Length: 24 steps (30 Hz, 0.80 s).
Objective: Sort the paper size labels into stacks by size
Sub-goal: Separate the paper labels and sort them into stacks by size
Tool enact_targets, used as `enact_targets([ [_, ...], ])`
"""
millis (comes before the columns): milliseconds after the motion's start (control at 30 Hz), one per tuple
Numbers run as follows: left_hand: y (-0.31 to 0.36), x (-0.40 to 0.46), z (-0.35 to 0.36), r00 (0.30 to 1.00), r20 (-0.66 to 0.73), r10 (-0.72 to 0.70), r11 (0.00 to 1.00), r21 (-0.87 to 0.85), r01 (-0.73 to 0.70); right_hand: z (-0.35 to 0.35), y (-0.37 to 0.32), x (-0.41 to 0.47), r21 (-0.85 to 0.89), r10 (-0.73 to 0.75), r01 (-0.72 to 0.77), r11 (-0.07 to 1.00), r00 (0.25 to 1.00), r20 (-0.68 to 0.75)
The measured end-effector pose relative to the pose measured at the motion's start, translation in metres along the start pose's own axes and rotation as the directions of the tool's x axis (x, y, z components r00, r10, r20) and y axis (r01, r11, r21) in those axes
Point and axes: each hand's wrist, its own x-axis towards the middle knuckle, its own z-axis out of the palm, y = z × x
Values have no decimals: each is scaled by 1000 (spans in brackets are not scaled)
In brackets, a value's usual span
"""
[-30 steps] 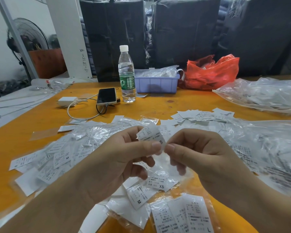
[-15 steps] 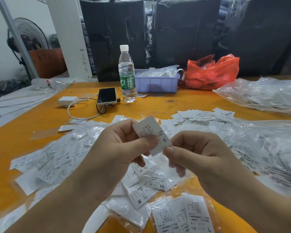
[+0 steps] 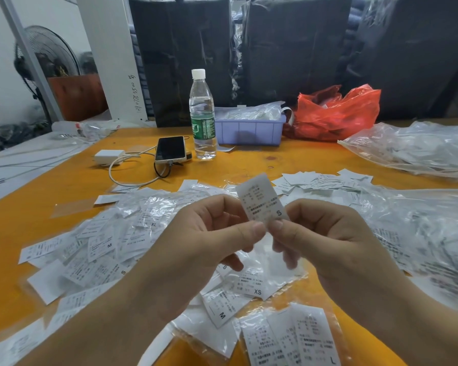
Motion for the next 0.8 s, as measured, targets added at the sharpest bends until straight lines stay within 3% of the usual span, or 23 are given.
enact_targets([
  [267, 0, 1, -1, 996, -60, 69, 996, 55, -66, -1, -2, 1, 42, 31, -31, 999, 1000, 4],
  [500, 3, -1, 0, 978, -120, 171, 983, 93, -160, -2, -7, 3, 191, 66, -85, 978, 992, 104],
  [667, 4, -2, 0, 995, -17, 100, 992, 77, -98, -2, -7, 1, 222, 64, -80, 972, 995, 78],
  [800, 2, -3, 0, 992, 12, 128, 958, 258, -127, -3, -7, 2, 253, 87, -98, 962, 995, 53],
])
